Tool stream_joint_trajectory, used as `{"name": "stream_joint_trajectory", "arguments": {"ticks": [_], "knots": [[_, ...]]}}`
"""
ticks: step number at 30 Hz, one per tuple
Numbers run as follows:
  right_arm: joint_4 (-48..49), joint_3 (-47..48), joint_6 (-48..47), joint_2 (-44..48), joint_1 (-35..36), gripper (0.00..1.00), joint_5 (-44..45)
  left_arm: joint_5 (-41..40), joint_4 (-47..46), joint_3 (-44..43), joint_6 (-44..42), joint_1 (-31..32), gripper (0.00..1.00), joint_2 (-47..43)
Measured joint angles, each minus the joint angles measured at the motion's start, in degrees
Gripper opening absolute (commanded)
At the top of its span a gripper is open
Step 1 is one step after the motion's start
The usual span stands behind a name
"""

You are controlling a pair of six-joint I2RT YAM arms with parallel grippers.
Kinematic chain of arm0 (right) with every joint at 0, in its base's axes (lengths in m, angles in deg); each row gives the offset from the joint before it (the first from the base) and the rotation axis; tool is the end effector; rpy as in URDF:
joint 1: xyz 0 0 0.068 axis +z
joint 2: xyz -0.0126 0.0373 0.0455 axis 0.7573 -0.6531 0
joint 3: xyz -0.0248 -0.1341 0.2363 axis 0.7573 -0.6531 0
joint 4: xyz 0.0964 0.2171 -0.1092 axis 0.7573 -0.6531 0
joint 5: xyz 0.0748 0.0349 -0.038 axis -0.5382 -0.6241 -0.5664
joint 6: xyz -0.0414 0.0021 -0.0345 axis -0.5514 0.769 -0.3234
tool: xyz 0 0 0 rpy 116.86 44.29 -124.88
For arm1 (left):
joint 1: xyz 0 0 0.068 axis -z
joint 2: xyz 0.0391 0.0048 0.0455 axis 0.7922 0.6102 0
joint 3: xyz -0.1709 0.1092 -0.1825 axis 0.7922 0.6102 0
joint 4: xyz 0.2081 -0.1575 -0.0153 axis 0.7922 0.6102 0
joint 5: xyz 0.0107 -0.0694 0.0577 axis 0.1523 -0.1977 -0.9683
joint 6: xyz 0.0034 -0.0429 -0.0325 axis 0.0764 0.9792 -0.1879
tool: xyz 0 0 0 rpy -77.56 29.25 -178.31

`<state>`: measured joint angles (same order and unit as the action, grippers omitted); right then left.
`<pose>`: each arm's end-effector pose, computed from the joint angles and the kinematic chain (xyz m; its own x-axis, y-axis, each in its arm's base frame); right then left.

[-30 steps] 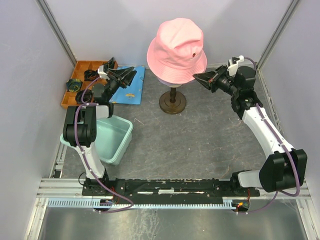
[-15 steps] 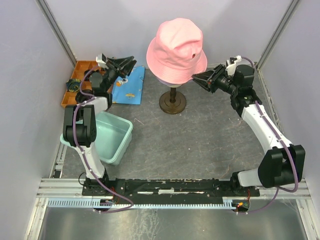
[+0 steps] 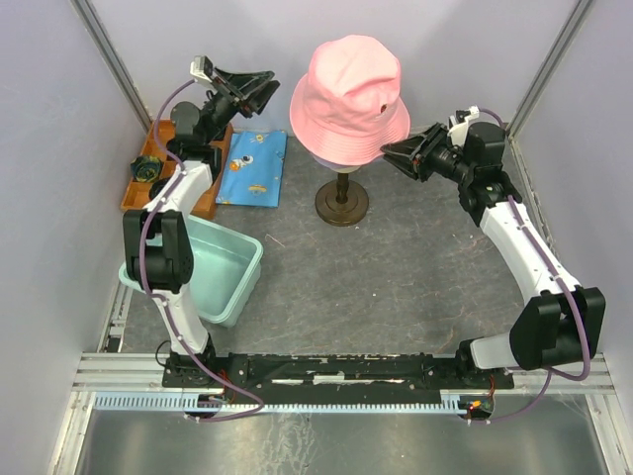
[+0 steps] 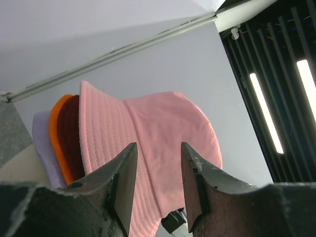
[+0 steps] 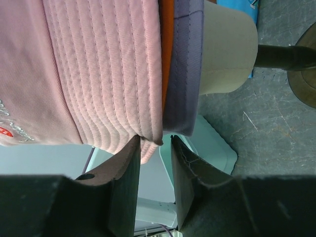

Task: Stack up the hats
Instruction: Adjust the hat on the hat stand.

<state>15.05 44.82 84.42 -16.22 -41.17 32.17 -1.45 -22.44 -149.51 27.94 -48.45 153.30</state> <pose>0.3198 0.0657 0.3650 -0.6975 0.6977 -0.1636 0.0070 0.2350 0.9720 0.4410 -0.0532 0.3858 -0.6547 -0.7191 -0.2330 0.4610 -0.1356 -0.8770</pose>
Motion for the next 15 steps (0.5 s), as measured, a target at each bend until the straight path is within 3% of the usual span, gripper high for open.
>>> {"name": "stream_joint_trajectory", "arguments": {"ticks": [15], "knots": [[-0.66, 0.63, 0.07, 0.0, -1.46, 0.38, -0.44, 2.69, 17.25, -3.82, -8.22, 2.03, 0.52, 2.4]]}}
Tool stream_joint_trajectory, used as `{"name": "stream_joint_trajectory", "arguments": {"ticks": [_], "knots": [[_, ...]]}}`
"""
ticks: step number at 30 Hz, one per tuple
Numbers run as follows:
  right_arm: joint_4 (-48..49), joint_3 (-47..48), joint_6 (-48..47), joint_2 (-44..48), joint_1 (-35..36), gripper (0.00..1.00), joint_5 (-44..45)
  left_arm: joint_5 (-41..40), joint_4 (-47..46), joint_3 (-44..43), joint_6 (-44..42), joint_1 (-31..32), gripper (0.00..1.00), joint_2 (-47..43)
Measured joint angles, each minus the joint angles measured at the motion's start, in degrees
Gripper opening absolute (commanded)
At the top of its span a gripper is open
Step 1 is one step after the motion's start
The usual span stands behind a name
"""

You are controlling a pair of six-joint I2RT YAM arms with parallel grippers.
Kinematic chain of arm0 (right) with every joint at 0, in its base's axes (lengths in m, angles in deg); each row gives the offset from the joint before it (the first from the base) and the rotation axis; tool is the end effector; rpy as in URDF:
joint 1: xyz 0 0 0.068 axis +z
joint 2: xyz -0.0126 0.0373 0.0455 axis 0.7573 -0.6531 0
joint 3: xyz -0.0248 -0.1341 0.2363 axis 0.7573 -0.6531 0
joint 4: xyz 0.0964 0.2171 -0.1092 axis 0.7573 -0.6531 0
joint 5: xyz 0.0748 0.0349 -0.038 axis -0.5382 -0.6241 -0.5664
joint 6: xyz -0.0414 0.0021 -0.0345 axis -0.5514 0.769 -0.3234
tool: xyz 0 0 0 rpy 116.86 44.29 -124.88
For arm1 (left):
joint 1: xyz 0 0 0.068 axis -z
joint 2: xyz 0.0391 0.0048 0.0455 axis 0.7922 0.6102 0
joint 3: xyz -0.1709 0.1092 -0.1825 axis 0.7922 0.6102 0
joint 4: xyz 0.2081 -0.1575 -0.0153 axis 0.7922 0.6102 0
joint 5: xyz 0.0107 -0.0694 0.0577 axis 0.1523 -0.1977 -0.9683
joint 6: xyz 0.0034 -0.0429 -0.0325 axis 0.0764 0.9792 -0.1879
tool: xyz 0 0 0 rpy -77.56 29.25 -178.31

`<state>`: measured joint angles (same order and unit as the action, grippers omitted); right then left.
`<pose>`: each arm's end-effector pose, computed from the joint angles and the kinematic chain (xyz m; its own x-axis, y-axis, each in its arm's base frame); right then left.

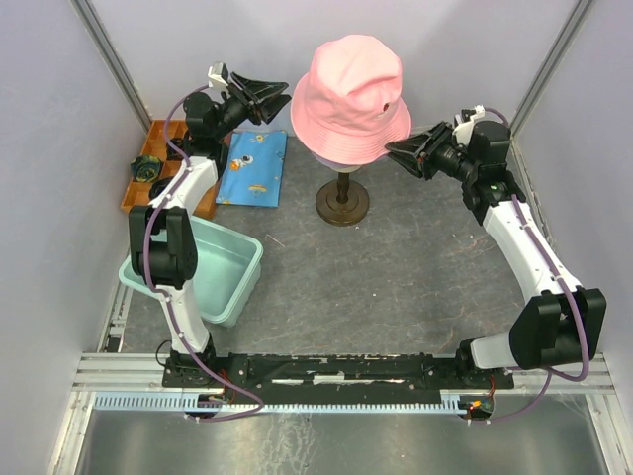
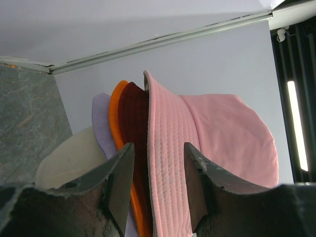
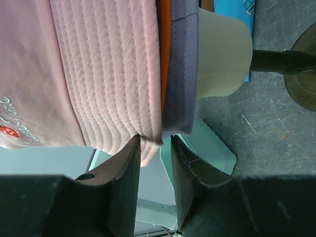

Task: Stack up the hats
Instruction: Adjust the hat on the hat stand.

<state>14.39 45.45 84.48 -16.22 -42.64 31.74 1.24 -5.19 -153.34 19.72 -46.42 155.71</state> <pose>0.3211 0.0577 0.3678 -0.6847 0.7108 -0.1611 0.0127 0.2326 0.9725 0.4605 -0.0724 0.3624 -0.7146 -0.6678 -0.2083 0.3014 -0.0252 -0.9532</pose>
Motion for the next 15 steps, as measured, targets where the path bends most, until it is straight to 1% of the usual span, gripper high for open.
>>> {"name": "stream_joint_trajectory", "arguments": {"ticks": [8, 15], "knots": [[-0.13, 0.09, 0.09, 0.0, -0.68, 0.38, -0.46, 0.11, 1.27, -2.38, -0.92, 1.29, 0.52, 1.75], [-0.13, 0.07, 0.22, 0.0, -1.14, 0.38, -0.83, 0.2, 1.29, -2.6, -0.92, 1.88, 0.52, 1.88]]}}
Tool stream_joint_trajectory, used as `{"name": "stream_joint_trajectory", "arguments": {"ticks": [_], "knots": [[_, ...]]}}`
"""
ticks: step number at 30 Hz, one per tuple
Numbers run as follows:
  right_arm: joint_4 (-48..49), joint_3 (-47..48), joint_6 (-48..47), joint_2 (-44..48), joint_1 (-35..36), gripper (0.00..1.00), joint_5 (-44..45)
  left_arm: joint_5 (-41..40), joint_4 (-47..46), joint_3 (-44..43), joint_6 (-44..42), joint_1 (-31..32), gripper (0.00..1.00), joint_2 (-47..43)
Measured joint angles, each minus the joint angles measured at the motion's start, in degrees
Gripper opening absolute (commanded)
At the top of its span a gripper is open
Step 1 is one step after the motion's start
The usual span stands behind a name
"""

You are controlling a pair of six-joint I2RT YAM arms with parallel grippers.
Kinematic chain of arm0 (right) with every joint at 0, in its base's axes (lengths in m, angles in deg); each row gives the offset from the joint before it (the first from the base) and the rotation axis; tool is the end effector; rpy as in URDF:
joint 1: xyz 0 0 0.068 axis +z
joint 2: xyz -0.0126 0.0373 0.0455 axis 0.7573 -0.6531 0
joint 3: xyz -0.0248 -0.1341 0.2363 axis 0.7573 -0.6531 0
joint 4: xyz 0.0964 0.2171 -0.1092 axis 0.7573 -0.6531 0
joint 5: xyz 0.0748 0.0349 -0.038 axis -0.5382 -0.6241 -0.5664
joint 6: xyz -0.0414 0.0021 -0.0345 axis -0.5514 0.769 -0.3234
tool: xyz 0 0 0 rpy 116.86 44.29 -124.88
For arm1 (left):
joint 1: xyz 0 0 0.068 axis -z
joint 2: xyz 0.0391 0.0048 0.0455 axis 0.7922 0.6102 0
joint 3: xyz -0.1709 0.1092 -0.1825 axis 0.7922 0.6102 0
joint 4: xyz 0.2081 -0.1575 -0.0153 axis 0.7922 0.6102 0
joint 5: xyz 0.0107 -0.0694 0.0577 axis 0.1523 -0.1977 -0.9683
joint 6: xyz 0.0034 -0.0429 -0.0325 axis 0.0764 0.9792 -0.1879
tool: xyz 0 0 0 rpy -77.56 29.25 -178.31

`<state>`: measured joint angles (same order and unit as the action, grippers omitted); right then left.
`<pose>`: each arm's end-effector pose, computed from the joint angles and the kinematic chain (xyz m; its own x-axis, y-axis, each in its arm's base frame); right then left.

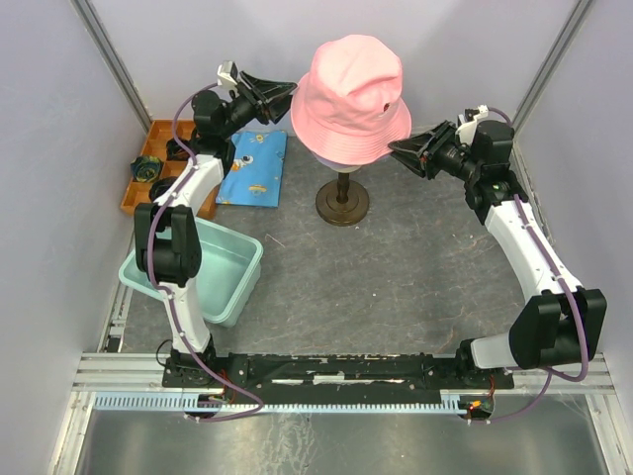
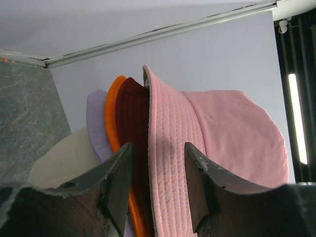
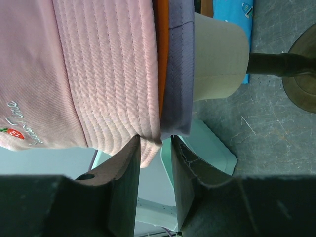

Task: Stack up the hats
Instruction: Adjust the hat on the hat stand.

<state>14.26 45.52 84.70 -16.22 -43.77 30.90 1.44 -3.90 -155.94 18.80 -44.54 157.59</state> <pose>0.3218 0.0517 0.3681 -0.6810 0.7158 -0.1543 0.0179 0.2270 0.9737 0.4663 -0.0887 0.3613 -0.7355 -0.6415 -0.2180 0.3029 -0.0235 -0.9527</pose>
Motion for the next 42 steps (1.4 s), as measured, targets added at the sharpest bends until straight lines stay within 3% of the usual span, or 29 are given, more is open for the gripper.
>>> {"name": "stream_joint_trajectory", "arguments": {"ticks": [17, 21, 28, 34, 42], "knots": [[-0.04, 0.0, 0.39, -0.02, -0.02, 0.38, -0.07, 0.0, -3.21, -2.29, 0.9, 1.42, 0.52, 1.25], [-0.02, 0.0, 0.42, -0.02, -0.11, 0.38, -0.07, 0.07, -3.8, -2.38, 0.9, 1.44, 0.43, 1.81], [-0.13, 0.0, 0.44, -0.17, -0.17, 0.37, -0.07, -0.04, -3.8, -2.36, 1.6, 1.53, 0.04, 2.03], [0.02, 0.0, 0.7, -0.17, -0.26, 0.26, -0.04, -0.63, -5.4, -1.29, 2.03, 1.55, 0.03, 2.03], [0.61, 0.0, 1.18, -0.17, -0.39, 0.3, -0.04, -1.7, -9.35, 2.08, 3.1, 1.75, 0.03, 2.03]]}}
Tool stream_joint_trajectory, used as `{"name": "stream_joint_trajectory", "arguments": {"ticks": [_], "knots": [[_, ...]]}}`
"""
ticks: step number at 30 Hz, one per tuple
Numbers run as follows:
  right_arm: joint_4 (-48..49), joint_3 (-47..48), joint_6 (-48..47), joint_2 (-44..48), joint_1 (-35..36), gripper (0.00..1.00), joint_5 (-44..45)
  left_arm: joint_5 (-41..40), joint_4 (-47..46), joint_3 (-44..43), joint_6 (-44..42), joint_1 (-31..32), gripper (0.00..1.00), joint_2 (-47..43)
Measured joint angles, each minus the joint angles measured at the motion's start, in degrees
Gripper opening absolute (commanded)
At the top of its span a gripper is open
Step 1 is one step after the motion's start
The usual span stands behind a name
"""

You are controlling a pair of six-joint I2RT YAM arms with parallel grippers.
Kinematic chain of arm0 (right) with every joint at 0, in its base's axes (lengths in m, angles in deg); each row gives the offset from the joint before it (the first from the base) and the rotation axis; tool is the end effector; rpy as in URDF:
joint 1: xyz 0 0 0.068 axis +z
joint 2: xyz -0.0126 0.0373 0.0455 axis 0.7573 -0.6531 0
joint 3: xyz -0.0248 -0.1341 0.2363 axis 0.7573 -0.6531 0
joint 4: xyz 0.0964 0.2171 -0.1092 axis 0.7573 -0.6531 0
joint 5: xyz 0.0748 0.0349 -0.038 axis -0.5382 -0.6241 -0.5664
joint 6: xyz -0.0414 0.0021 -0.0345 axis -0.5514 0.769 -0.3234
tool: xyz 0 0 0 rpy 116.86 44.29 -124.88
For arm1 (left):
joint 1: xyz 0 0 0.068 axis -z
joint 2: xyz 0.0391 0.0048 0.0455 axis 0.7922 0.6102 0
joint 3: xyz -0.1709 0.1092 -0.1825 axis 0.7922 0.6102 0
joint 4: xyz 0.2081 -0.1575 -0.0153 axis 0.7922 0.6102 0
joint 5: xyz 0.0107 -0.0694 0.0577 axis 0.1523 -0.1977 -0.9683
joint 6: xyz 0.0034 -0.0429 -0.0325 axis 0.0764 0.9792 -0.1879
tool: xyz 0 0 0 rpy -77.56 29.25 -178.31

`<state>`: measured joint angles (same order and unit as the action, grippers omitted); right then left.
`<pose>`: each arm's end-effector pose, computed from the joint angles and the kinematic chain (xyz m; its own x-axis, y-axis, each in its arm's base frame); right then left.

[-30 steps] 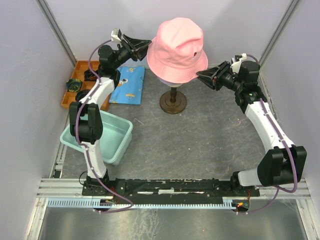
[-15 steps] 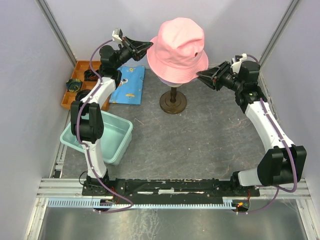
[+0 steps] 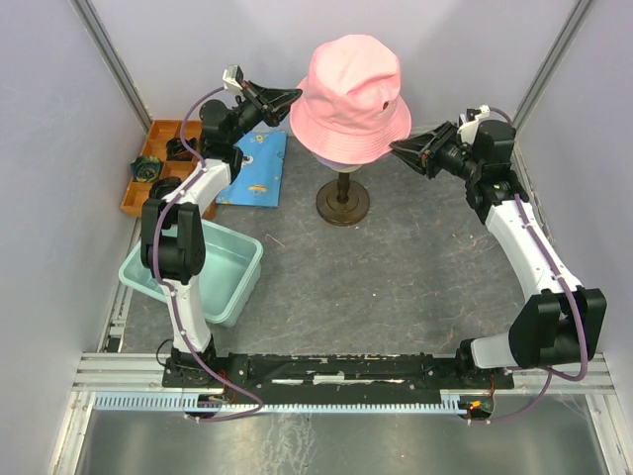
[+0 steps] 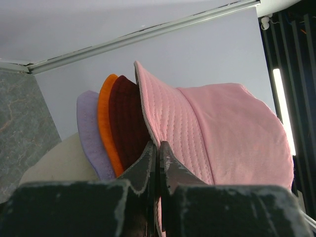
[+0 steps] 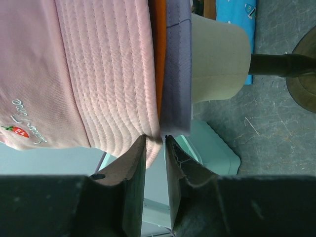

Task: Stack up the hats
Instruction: Adjust the hat on the hat stand.

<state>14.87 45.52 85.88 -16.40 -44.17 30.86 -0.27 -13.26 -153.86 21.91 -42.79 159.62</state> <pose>0.3231 0.0496 0.3682 -0.6749 0.7247 -0.1387 0.0260 0.2112 0.9771 0.4673 -0.1027 0.3483 -0.7353 -0.6420 -0.2170 0.3469 -0.0815 -0.9343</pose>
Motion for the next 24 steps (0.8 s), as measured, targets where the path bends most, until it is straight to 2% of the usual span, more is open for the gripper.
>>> {"name": "stream_joint_trajectory", "arguments": {"ticks": [7, 14, 16, 18, 21, 24], "knots": [[0.81, 0.0, 0.68, 0.0, -0.52, 0.32, 0.02, -0.7, -3.32, 2.32, 0.83, 0.13, 0.03, -0.02], [2.14, 0.0, 1.84, 0.0, -0.68, 0.12, 0.09, -1.84, -6.43, 4.83, 0.85, 0.13, 0.03, -0.37], [2.29, 0.0, 2.03, 0.0, -0.74, 0.1, 0.24, -2.14, -7.3, 5.84, 0.87, 0.11, 0.03, -0.74], [2.75, -0.09, 2.16, 0.0, -0.76, 0.15, 0.31, -2.6, -7.96, 6.62, 0.87, 0.11, 0.03, -1.11], [3.91, -0.42, 2.78, 0.0, -1.01, 0.34, 0.35, -2.95, -8.55, 7.21, 0.87, 0.11, 0.03, -1.33], [5.07, -1.01, 3.28, 0.0, -1.01, 0.43, 0.46, -3.06, -8.81, 7.28, 0.87, 0.13, 0.03, -1.33]]}}
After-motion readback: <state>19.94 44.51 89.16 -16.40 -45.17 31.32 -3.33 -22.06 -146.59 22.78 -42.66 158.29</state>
